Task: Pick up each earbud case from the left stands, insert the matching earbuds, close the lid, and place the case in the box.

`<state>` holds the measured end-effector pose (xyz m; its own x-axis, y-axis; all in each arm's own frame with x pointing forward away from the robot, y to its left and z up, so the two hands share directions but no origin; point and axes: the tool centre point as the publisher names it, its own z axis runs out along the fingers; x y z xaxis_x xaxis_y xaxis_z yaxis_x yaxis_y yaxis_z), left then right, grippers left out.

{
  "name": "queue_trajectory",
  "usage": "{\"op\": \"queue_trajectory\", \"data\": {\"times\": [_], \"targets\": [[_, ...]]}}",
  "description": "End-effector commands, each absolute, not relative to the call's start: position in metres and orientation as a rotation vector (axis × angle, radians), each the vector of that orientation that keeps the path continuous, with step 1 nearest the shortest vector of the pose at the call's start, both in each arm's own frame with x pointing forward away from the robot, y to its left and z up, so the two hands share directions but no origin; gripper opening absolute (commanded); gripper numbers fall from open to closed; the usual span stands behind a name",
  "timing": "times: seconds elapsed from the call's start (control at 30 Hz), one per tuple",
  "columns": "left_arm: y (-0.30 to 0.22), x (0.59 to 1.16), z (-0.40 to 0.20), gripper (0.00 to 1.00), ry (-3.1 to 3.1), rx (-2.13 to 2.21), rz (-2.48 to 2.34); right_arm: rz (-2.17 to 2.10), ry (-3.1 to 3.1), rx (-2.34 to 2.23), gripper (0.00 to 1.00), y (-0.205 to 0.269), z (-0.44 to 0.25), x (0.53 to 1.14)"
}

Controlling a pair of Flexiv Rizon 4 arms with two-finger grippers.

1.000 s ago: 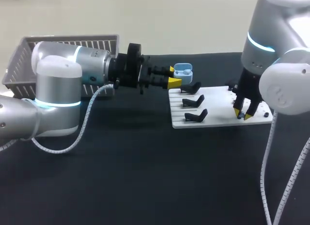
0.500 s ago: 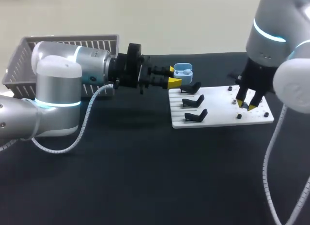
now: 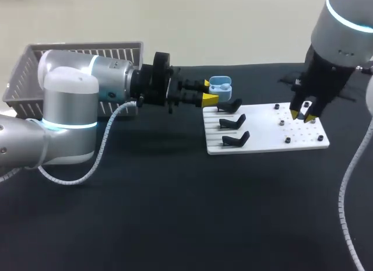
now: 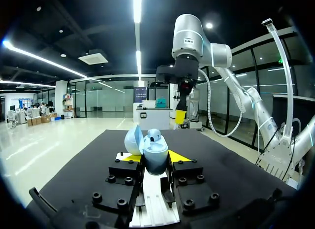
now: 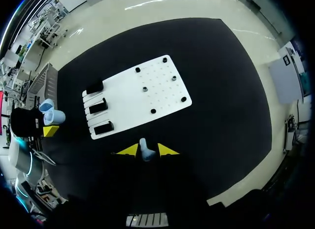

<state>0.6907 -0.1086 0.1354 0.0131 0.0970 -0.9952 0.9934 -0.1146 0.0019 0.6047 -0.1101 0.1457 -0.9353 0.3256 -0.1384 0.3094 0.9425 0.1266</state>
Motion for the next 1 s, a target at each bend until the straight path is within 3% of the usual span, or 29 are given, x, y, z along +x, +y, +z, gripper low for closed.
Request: {"op": "queue_trajectory", "data": {"times": [0.03,0.33,1.0], "targets": [[-0.109,0.69,0.135,0.0,1.217,1.366,-1.235,0.156,2.933,0.485,0.0,-0.111,0.146,0.602],[-0.109,0.69,0.135,0.0,1.217,1.366,-1.235,0.156,2.933,0.485,0.0,-0.111,0.146,0.602],[-0.109,0.69,0.135,0.0,1.217,1.366,-1.235,0.034,2.991,-0.081,0.0,-0.027,0.227,0.62]]}}
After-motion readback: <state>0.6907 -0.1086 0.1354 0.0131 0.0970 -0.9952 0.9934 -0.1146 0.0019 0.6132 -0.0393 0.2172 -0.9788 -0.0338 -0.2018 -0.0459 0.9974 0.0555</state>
